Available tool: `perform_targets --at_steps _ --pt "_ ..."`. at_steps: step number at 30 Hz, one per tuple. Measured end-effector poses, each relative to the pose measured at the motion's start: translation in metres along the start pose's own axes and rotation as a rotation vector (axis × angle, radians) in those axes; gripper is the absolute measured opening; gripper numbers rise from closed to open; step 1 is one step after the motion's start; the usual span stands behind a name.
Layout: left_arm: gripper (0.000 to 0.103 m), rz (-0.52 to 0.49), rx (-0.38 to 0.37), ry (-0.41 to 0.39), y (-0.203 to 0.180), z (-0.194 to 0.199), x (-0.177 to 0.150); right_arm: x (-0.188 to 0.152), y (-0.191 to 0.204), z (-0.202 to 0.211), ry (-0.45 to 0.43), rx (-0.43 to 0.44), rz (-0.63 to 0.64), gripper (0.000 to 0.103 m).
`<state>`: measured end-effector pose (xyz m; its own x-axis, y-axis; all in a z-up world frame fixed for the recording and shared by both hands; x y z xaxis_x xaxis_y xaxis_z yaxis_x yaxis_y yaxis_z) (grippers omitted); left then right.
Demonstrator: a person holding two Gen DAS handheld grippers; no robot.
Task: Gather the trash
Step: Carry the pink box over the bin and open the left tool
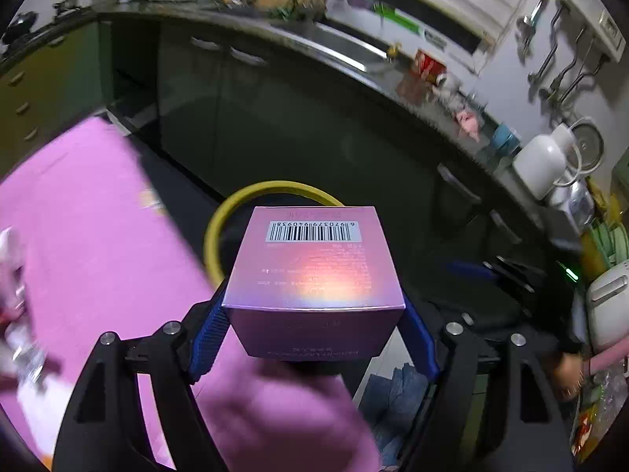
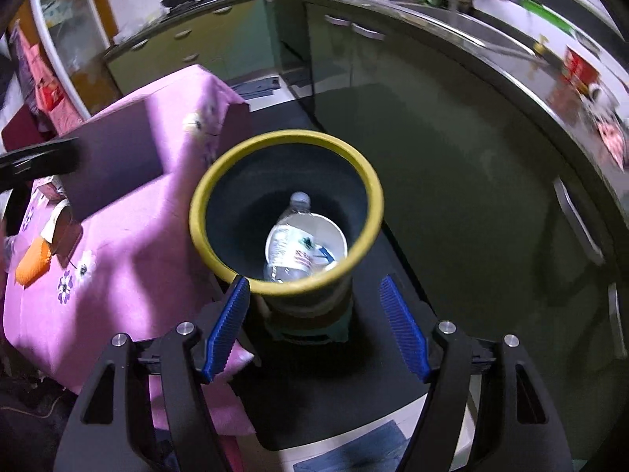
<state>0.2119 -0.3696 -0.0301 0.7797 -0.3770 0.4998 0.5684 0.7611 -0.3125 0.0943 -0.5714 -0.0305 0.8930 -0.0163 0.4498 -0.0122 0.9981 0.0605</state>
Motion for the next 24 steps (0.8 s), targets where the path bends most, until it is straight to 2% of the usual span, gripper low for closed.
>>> perform_targets --at_steps 5,13,17,19,21,24 --pt "0.073 0.014 -0.01 0.1 -0.008 -0.072 0.028 -0.012 -0.015 -0.004 0.021 -0.001 -0.033 0.069" --pt "0.074 0.001 0.043 0.18 -0.018 -0.137 0.046 -0.025 -0.031 -0.008 0.035 0.013 -0.068 0.069" --pt "0.079 0.015 0.093 0.164 -0.015 -0.139 0.049 -0.026 -0.03 -0.007 0.031 0.017 -0.071 0.069" --pt "0.079 0.019 0.091 0.158 -0.014 -0.129 0.046 -0.027 -0.029 -0.006 0.028 0.021 -0.07 0.069" --pt "0.079 0.024 0.081 0.146 -0.013 -0.11 0.041 -0.025 -0.026 -0.007 0.024 0.028 -0.065 0.069" --pt "0.079 0.021 0.054 0.079 -0.009 -0.061 0.026 -0.025 -0.019 -0.007 0.017 0.051 -0.051 0.069"
Point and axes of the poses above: each gripper's, at about its wrist camera, not at the fingertips, and z roughly against the way its jaws point, y to its left, x to its top, the point moved 1 cm from there along -z, roughly the way its jaws point, and after that the axes turned 4 degrees about y, right-handed, at the moved point
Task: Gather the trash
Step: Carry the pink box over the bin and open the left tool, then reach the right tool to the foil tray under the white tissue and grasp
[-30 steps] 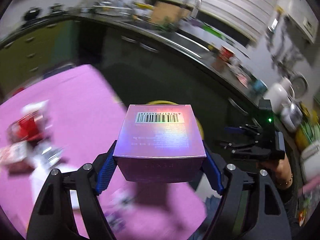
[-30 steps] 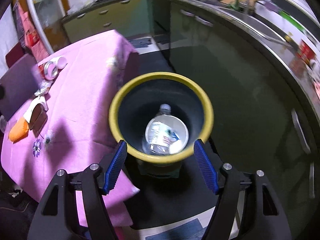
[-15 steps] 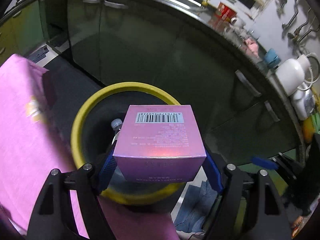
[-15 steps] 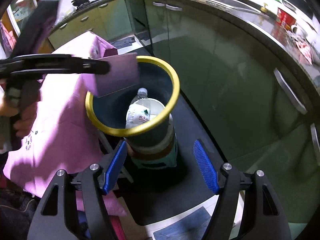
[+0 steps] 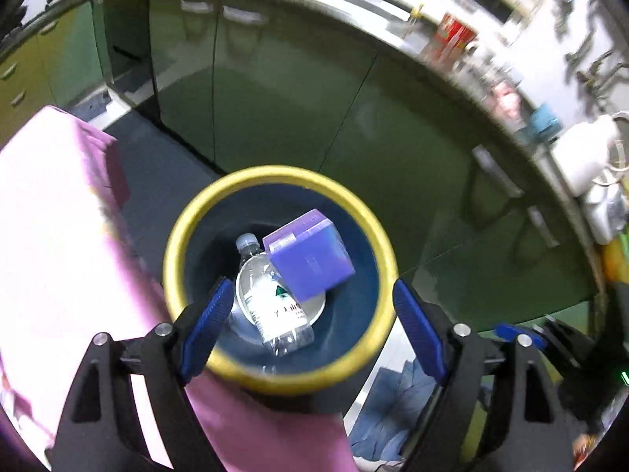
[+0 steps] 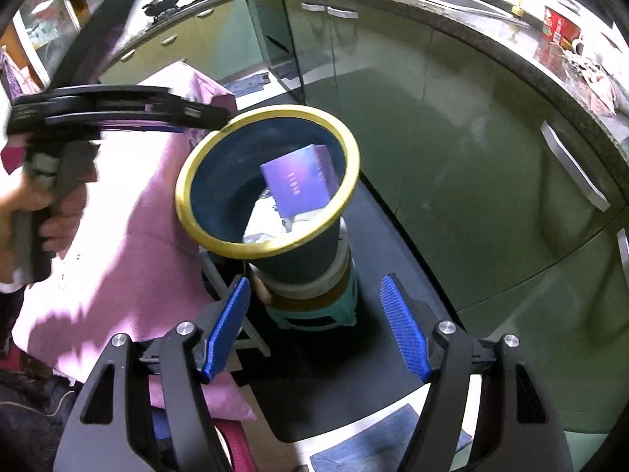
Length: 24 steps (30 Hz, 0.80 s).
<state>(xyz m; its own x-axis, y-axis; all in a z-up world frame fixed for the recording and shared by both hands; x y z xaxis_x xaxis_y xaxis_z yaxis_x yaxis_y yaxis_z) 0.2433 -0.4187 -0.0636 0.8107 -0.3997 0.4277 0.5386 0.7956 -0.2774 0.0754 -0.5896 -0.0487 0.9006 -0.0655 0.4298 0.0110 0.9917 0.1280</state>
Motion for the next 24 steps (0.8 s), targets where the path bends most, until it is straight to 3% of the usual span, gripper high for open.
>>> perform_targets --at_steps 6,11,13,18,24 --pt "0.085 -0.008 0.024 -0.148 0.029 0.101 -0.064 0.013 0.037 0.0 -0.008 0.043 0.087 0.069" --pt "0.085 0.065 0.109 -0.263 0.079 0.173 -0.128 0.024 0.085 0.0 -0.025 0.125 0.203 0.069" --pt "0.089 0.105 0.161 -0.318 0.102 0.201 -0.158 0.031 0.122 -0.003 -0.026 0.183 0.296 0.069" --pt "0.089 0.213 0.295 -0.363 0.151 0.242 -0.214 0.042 0.216 -0.027 0.02 0.285 0.522 0.069" --pt "0.089 0.323 0.334 -0.385 0.194 0.266 -0.256 0.051 0.319 -0.054 0.045 0.356 0.731 0.069"
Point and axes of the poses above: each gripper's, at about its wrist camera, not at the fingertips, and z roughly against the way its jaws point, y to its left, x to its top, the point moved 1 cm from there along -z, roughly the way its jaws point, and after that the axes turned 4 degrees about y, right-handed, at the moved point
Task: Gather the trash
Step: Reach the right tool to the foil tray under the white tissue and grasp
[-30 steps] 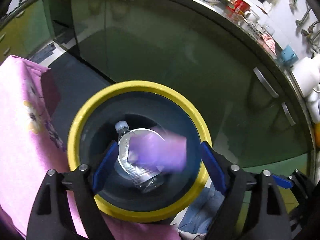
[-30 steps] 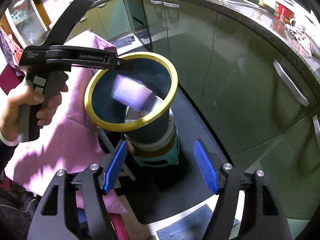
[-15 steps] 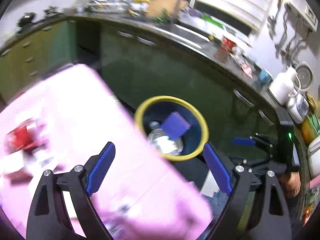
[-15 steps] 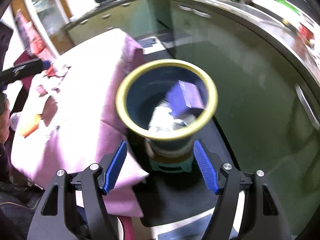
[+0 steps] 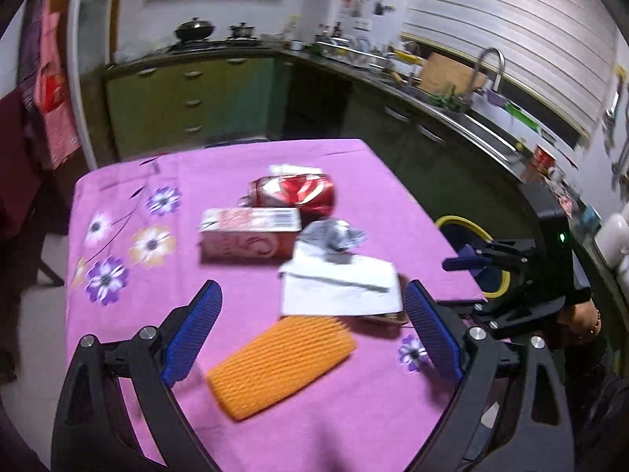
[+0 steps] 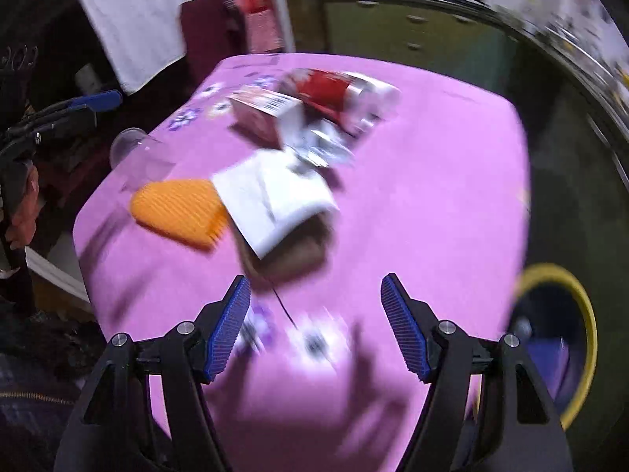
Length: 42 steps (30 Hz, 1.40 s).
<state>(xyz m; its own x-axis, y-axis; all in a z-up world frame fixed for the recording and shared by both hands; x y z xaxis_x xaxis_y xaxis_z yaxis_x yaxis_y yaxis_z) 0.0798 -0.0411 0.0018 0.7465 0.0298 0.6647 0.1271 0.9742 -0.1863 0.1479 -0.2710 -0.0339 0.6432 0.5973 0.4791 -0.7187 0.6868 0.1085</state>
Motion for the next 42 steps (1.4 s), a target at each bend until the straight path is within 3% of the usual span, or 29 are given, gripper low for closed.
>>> perform_targets --at_steps 4,12,18,23,29,32,34,36,42 --pt "0.089 0.031 0.01 0.002 0.019 0.001 -0.004 0.035 0.017 -0.016 -0.008 0.033 0.046 0.066" --pt "0.089 0.043 -0.008 0.023 0.035 -0.007 -0.014 0.06 0.023 -0.049 0.074 -0.008 0.126 0.055" --pt "0.089 0.043 -0.028 0.049 0.035 -0.015 -0.016 0.061 0.016 -0.06 0.105 -0.035 0.126 0.052" --pt "0.089 0.035 -0.039 0.058 0.035 -0.019 -0.015 0.049 0.006 -0.04 0.087 -0.044 0.085 0.051" --pt "0.089 0.026 -0.059 0.069 0.03 -0.026 -0.015 0.037 -0.016 -0.044 0.165 -0.071 0.018 0.033" --pt "0.089 0.021 -0.061 0.078 0.028 -0.027 -0.016 0.037 -0.017 -0.053 0.196 -0.064 0.022 0.032" --pt "0.089 0.021 -0.058 0.081 0.028 -0.026 -0.016 0.04 -0.017 -0.059 0.208 -0.064 0.025 0.025" --pt "0.089 0.026 -0.053 0.08 0.031 -0.026 -0.016 0.041 -0.017 -0.064 0.221 -0.058 0.021 0.011" --pt "0.089 0.031 -0.065 0.078 0.033 -0.026 -0.014 0.032 -0.009 -0.06 0.261 -0.069 0.022 0.009"
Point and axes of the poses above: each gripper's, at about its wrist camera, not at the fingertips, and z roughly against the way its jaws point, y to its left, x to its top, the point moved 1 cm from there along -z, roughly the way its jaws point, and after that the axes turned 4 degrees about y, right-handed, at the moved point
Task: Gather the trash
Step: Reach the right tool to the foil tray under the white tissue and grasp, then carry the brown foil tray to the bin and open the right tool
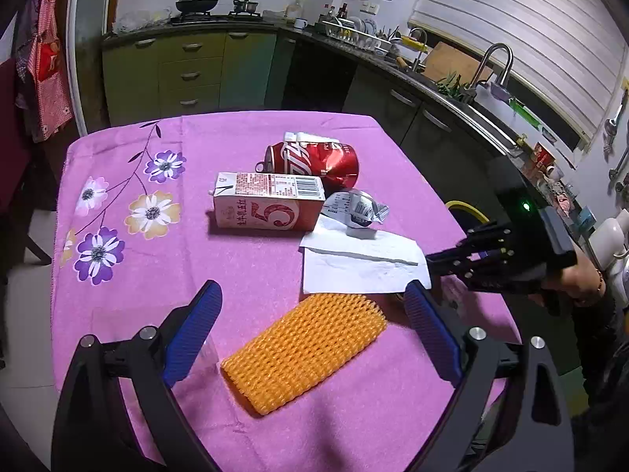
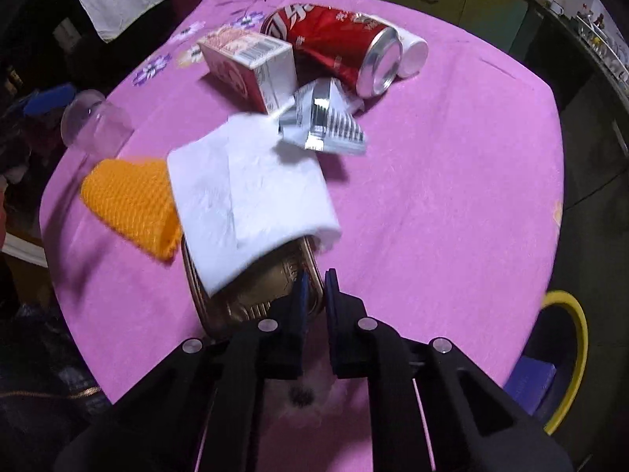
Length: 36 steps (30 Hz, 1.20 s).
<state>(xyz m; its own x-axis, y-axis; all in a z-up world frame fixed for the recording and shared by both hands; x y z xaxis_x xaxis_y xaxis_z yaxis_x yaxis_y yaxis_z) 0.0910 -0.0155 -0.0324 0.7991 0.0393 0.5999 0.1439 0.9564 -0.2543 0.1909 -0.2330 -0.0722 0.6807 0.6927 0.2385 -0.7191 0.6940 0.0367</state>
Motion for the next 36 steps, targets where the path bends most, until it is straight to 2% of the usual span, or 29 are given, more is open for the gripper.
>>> perform_targets --at_steps 5,12,23,26,30,33,36 --pt "0.089 -0.015 -0.025 0.001 -0.005 -0.004 0.001 -0.026 -0.003 0.017 0.017 -0.022 -0.038 0.008" --pt "0.089 -0.026 -0.048 0.011 -0.013 -0.01 0.002 -0.065 -0.016 0.044 -0.013 -0.073 -0.116 0.008" --pt "0.089 -0.046 -0.044 -0.005 -0.02 -0.002 0.002 -0.076 -0.023 0.071 -0.09 -0.085 -0.152 0.007" --pt "0.089 -0.058 -0.056 -0.015 -0.022 -0.002 0.003 -0.083 -0.046 0.087 -0.122 -0.122 -0.22 0.007" --pt "0.089 -0.072 -0.067 -0.012 -0.025 -0.004 0.002 -0.102 -0.103 0.103 -0.143 -0.206 -0.376 0.008" --pt "0.089 -0.077 -0.067 -0.004 -0.027 -0.007 0.002 -0.121 -0.153 0.096 -0.109 -0.257 -0.496 0.008" --pt "0.089 -0.08 -0.063 0.002 -0.028 -0.008 0.002 -0.139 -0.195 0.07 -0.046 -0.269 -0.595 0.008"
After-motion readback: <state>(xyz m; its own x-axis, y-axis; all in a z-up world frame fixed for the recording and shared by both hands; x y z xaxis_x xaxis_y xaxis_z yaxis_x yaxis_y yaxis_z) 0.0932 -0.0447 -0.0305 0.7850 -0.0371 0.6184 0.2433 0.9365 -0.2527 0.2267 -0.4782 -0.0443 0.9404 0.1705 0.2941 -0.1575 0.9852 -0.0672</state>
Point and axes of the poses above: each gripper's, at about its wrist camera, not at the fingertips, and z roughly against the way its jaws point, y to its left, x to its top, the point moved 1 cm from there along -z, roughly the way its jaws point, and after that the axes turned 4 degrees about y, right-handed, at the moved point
